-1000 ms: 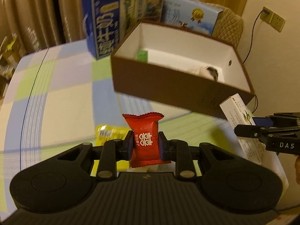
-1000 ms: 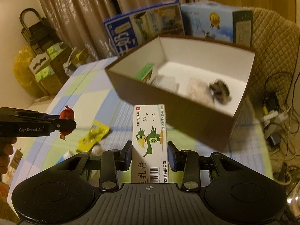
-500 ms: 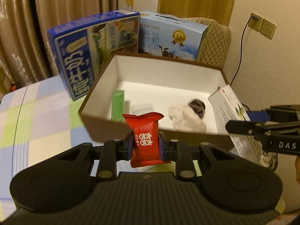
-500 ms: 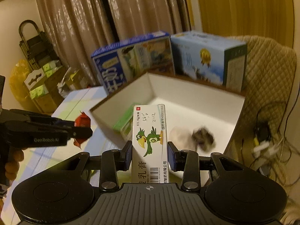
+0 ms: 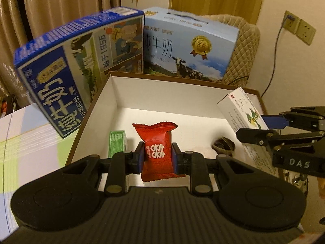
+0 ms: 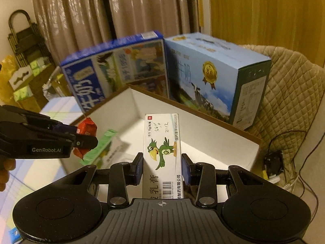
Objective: Organize objects
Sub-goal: 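Open the left gripper on the candy while the right gripper releases the carton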
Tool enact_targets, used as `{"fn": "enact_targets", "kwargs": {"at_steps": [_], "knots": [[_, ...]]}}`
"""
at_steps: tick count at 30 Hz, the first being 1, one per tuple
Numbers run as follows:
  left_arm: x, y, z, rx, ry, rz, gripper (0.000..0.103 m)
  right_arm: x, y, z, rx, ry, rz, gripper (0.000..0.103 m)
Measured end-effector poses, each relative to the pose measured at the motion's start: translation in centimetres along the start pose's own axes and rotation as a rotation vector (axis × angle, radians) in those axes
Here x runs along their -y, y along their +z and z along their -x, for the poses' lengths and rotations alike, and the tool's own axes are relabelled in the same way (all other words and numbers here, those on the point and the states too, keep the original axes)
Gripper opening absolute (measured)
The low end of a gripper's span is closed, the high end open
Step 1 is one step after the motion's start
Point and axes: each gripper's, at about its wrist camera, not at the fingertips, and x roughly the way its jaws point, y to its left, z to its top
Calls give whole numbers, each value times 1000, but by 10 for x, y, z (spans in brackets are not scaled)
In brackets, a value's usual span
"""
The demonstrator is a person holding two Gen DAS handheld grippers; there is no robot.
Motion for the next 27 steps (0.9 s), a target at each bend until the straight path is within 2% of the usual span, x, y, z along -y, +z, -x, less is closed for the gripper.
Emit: {"fn": "enact_targets", "kwargs": {"at_steps": [6, 13, 20, 27], "knots": [[-1, 20, -48, -69, 32, -22, 22, 15, 13, -50, -82, 2, 23, 36], [-9, 31, -95, -138, 54, -2, 22, 25, 20, -88, -138, 1, 23, 35], [-13, 36, -126, -182, 66, 6, 22, 28, 19, -112, -172, -5, 26, 35], [-14, 37, -139, -201, 55, 0, 23, 30, 18, -118, -178, -10, 23, 36]]}}
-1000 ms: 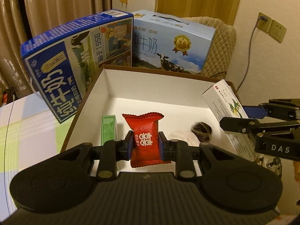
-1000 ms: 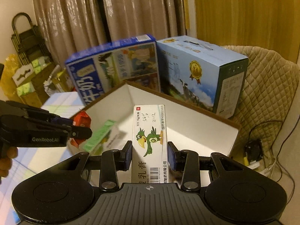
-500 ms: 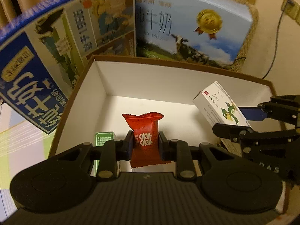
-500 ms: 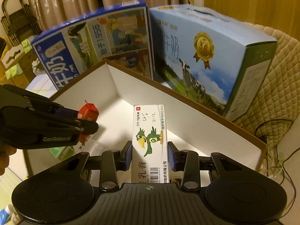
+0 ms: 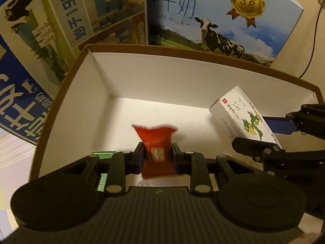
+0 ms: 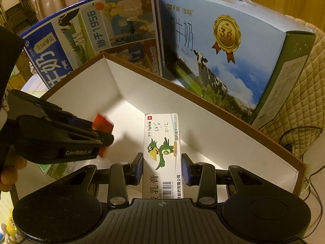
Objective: Organize objects
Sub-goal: 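Open the left gripper on the candy while the right gripper releases the carton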
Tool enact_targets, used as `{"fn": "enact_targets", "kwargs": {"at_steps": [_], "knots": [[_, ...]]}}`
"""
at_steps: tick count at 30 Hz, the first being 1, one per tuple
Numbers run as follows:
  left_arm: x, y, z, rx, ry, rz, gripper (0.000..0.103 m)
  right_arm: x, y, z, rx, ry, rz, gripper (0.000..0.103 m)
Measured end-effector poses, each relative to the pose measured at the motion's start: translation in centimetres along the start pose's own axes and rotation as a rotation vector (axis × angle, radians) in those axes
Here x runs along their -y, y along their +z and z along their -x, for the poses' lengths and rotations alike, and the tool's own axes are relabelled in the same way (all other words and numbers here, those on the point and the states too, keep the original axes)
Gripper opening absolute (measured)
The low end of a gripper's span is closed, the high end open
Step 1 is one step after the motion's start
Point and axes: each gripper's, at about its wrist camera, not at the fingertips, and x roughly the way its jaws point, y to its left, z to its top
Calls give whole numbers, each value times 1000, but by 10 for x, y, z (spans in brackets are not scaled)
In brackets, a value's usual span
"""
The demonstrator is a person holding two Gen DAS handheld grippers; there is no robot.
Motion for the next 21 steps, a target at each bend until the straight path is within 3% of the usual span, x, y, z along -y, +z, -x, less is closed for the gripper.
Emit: {"fn": "enact_targets", "kwargs": {"at_steps": [2, 5, 13, 21], "knots": [[0, 0, 0, 1, -2, 4, 34, 1, 0, 0, -1, 0, -5, 36], [-1, 1, 5, 18, 1, -4, 42, 2, -1, 1, 1, 6, -12, 36], [-9, 2, 29, 60, -1, 4, 55, 1, 0, 20, 36, 28, -41, 38], [-19, -15, 72, 116, -39, 42, 76, -4, -13, 63, 95, 63, -85, 53]]}}
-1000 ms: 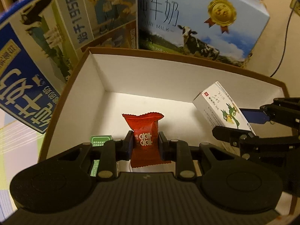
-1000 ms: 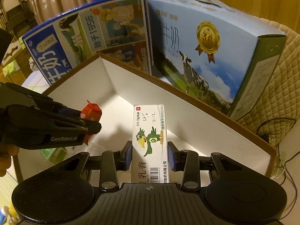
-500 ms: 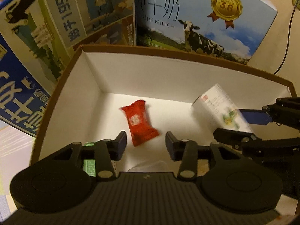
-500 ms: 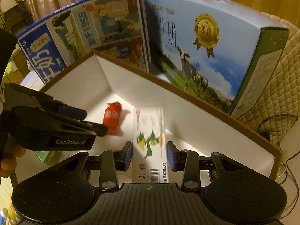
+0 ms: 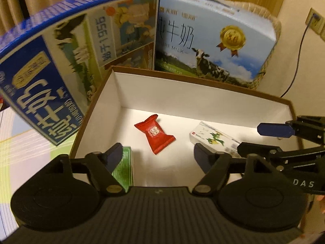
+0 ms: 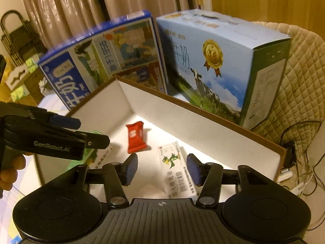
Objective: Organize objects
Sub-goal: 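Open the left gripper on the candy while the right gripper releases the carton, then withdraw both grippers from the brown box back over the table items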
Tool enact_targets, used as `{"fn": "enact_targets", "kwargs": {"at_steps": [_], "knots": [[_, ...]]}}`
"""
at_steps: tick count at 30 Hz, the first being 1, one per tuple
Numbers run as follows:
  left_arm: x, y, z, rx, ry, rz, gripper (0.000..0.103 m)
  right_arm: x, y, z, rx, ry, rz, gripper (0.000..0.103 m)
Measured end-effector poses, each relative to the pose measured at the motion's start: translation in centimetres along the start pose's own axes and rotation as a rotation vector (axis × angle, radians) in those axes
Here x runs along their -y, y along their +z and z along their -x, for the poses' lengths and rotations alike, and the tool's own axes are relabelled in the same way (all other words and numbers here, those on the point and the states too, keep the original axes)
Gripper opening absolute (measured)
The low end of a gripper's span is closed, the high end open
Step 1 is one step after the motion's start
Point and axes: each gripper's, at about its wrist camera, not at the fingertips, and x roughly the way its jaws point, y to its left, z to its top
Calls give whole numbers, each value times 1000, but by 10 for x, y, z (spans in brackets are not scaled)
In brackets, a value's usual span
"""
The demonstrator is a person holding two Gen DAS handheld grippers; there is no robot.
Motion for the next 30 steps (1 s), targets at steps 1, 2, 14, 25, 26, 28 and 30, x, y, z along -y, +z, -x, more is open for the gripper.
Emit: {"fn": "enact_targets", "kwargs": {"at_steps": [1, 2, 14, 25, 26, 28, 30], "knots": [[0, -3, 7, 12, -6, 1, 79, -1, -2, 6, 6, 1, -6, 54], [1, -6, 16, 24, -10, -2, 82, -3, -4, 12, 13, 1, -14, 56], [1, -79, 113, 125, 8, 67, 91, -37, -55, 94, 126, 26, -181, 60], [-16, -145, 178, 145, 17, 146, 91, -76, -96, 151, 154, 36, -235, 61], [-18, -153, 183, 143, 19, 149, 91, -80, -100, 155, 156, 39, -234, 61], [-22, -167, 191, 134, 27, 154, 91, -92, -108, 162, 155, 41, -230, 61], [-29, -180, 198, 122, 30, 163, 91, -103, -116, 167, 150, 38, -229, 61]]}}
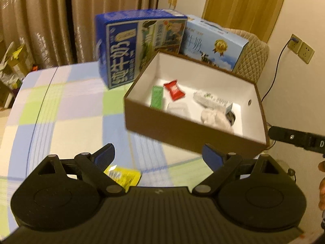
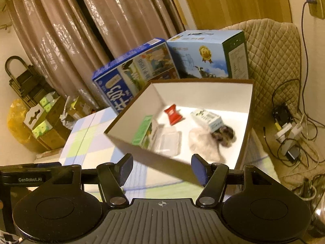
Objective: Organize objects
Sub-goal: 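Withdraw both grippers from the brown box back over the table items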
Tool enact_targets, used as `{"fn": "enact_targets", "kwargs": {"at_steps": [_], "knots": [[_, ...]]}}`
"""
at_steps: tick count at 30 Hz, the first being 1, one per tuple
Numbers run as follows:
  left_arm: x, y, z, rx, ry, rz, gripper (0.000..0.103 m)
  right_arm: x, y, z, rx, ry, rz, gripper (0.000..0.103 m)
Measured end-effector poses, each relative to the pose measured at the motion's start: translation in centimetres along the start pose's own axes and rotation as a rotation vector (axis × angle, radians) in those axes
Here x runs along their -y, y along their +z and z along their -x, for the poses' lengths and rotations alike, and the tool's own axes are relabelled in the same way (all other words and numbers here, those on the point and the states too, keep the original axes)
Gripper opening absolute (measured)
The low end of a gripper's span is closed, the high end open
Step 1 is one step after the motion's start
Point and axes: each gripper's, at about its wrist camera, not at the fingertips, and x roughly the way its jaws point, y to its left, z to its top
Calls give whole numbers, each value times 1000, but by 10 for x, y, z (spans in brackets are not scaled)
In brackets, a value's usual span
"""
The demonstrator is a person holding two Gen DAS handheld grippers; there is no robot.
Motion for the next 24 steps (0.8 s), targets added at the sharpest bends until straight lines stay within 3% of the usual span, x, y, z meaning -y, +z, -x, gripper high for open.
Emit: {"fn": "enact_targets", "kwargs": {"at_steps": [11, 24], "knots": [[-39, -46, 45, -19, 3, 13, 91, -38, -48, 20, -24, -24, -2, 61], [-87, -92, 71, -51, 44, 43, 91, -70, -101, 23, -86, -44, -13, 61]]}}
